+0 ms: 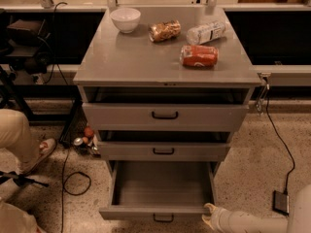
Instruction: Open bottom drawer
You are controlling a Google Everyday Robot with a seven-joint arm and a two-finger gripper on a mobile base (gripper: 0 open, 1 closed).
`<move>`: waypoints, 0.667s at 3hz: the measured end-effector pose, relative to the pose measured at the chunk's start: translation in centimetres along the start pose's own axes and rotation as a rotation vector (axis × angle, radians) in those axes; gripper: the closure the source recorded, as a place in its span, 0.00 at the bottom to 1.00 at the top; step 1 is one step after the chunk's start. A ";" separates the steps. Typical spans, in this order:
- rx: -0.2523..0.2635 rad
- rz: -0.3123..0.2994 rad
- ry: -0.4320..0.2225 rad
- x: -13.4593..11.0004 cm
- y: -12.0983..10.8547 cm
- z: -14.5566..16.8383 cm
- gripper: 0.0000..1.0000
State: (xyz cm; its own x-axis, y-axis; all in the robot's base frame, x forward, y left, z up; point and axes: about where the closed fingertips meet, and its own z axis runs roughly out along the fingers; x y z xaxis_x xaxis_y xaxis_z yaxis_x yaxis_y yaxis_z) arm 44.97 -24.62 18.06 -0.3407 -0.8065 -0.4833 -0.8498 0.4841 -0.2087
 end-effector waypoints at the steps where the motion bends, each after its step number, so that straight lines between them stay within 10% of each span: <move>1: 0.000 0.000 0.000 0.0 0.0 0.0 0.74; 2: 0.000 0.000 0.000 0.0 0.0 0.0 0.51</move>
Offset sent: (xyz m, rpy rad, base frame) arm 0.0000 0.0000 0.0000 0.0000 0.0000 0.0000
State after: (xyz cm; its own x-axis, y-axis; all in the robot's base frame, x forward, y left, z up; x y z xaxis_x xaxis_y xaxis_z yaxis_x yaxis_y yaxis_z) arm 44.97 -24.61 18.05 -0.3407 -0.8064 -0.4833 -0.8498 0.4840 -0.2086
